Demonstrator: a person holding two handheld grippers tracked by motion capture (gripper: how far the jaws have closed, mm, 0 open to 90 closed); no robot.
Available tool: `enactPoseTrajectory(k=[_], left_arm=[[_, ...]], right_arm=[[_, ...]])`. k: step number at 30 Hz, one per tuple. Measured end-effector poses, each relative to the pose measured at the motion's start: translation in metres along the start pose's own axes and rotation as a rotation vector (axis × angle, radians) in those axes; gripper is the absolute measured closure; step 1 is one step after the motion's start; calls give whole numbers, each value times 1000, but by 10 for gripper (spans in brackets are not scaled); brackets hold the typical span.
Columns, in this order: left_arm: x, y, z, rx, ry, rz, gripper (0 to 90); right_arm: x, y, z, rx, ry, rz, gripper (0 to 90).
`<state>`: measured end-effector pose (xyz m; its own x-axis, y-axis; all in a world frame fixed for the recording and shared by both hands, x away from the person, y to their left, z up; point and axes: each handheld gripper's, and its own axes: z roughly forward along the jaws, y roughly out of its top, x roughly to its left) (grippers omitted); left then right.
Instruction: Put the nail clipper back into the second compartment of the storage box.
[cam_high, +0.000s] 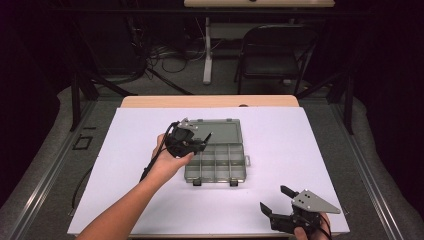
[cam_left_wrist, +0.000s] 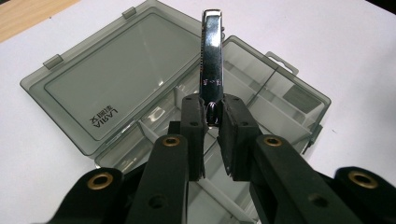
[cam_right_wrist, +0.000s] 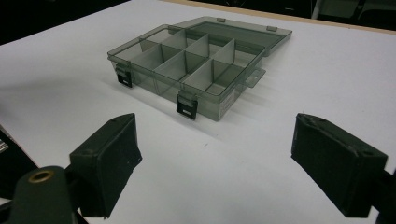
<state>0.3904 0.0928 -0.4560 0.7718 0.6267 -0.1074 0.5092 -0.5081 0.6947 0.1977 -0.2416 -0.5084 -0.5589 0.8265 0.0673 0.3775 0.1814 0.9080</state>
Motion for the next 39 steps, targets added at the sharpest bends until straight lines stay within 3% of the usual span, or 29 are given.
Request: enactPoseTrajectory(k=[12,39], left_arm=[[5,-8,15,10,14,-52,800],[7,-24,40,66,11,-94,800]], right_arm=[[0,0,-1,5,3,0,146],[-1,0,0,4,4,0,146]])
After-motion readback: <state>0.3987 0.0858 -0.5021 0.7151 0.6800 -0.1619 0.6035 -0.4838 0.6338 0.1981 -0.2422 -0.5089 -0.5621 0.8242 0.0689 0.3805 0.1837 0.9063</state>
